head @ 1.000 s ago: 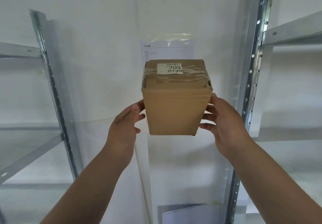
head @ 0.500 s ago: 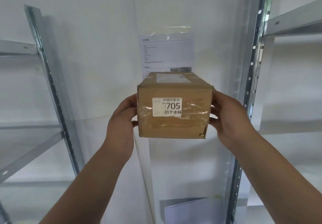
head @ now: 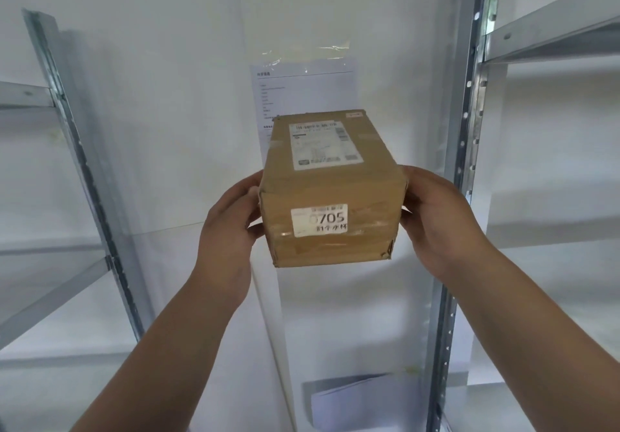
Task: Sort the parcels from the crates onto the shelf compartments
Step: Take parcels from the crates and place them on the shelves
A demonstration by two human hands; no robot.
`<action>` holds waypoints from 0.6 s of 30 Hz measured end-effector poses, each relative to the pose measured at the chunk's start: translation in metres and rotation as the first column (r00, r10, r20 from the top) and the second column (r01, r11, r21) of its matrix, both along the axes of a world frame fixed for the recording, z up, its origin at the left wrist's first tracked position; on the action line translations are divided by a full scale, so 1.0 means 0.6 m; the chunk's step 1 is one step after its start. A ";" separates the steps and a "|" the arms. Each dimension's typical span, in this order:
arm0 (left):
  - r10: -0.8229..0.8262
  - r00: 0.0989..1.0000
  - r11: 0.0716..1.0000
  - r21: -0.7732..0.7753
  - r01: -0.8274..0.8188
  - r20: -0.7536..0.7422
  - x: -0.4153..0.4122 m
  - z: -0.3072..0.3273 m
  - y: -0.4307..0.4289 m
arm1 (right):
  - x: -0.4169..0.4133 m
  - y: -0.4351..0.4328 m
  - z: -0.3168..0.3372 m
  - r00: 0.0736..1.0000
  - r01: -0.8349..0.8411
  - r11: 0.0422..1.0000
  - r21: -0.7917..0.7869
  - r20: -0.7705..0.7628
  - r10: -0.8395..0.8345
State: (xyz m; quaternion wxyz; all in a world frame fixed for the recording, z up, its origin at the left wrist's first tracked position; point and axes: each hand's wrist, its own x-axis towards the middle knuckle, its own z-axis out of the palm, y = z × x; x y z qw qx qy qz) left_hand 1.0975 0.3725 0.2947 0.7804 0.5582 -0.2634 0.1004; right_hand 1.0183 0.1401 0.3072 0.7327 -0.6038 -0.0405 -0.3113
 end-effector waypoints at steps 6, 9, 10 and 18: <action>-0.004 1.000 1.000 0.023 0.004 0.009 -0.020 0.005 -0.006 | 0.003 -0.009 -0.009 0.997 -0.072 0.992 0.103 0.013 0.071; -0.014 1.000 1.000 0.008 0.013 0.019 -0.032 0.000 -0.014 | -0.003 -0.003 -0.013 0.999 -0.043 0.996 0.077 0.025 0.041; -0.015 1.000 1.000 0.001 0.015 0.016 -0.032 -0.002 -0.016 | -0.004 -0.003 -0.014 0.999 -0.043 0.997 0.068 0.027 0.042; -0.029 0.998 0.999 -0.035 0.027 -0.054 -0.038 -0.014 -0.017 | -0.020 0.004 -0.016 0.998 0.028 0.999 0.016 -0.060 -0.027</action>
